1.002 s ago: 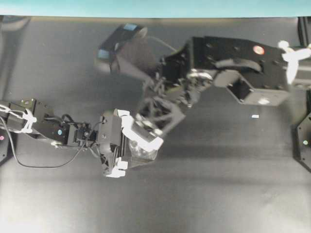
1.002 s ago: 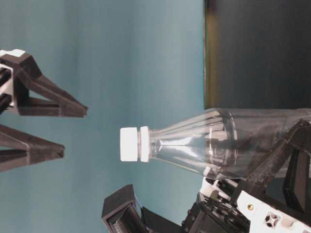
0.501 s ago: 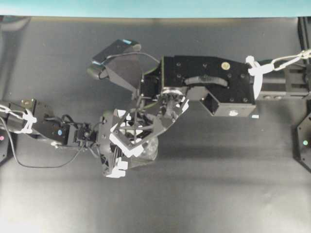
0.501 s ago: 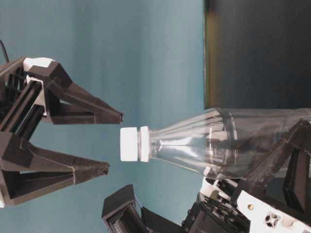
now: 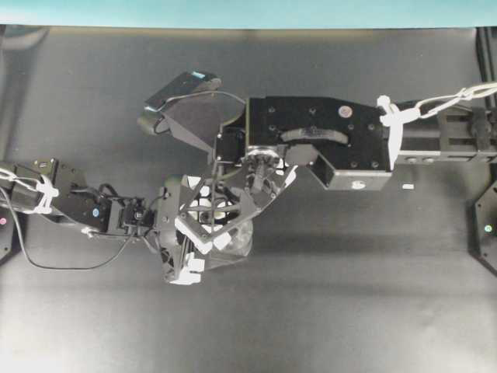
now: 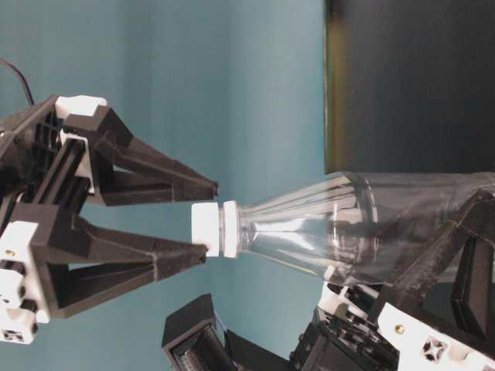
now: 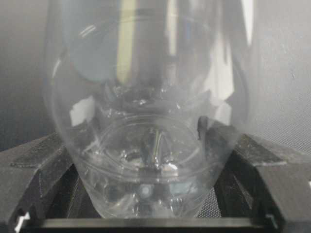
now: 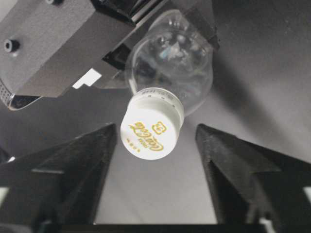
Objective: Open the bottle cap by holding the bottle with the left arm and twisting the cap with the right arm.
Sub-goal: 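Close the right gripper around the white cap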
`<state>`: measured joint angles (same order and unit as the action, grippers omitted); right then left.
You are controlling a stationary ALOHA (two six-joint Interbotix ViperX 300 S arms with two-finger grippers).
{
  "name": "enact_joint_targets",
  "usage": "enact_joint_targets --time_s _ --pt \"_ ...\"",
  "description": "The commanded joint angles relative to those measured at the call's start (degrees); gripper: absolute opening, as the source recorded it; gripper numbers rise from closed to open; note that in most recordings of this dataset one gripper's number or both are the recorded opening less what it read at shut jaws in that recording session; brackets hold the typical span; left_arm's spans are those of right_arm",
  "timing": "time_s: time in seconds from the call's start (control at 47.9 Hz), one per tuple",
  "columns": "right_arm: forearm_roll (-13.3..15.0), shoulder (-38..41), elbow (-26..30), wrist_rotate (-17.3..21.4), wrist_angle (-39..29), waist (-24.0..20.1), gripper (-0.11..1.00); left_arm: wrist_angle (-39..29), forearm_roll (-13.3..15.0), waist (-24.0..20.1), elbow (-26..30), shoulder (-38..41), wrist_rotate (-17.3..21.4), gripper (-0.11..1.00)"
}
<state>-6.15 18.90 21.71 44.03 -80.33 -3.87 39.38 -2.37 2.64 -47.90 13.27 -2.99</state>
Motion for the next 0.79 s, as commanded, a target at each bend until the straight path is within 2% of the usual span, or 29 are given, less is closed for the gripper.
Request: enact_joint_targets --time_s 0.0,0.104,0.209,0.313,0.772 --pt "0.18 0.0 0.62 0.26 0.26 -0.62 0.57 0.18 -0.18 0.09 0.53 0.0 0.0 0.81" --pt "0.09 0.0 0.62 -0.44 0.26 -0.62 0.38 0.18 -0.18 0.0 0.53 0.0 0.0 0.81" --pt "0.09 0.0 0.62 -2.29 0.09 -0.62 0.37 0.18 -0.18 0.0 0.53 0.0 0.0 0.81" --pt "0.09 0.0 0.62 -6.15 0.09 -0.7 0.37 0.18 -0.18 0.0 0.53 0.0 0.0 0.81" --pt "-0.26 0.62 1.93 -35.68 0.44 -1.67 0.37 0.18 -0.18 -0.18 0.44 0.09 0.0 0.81"
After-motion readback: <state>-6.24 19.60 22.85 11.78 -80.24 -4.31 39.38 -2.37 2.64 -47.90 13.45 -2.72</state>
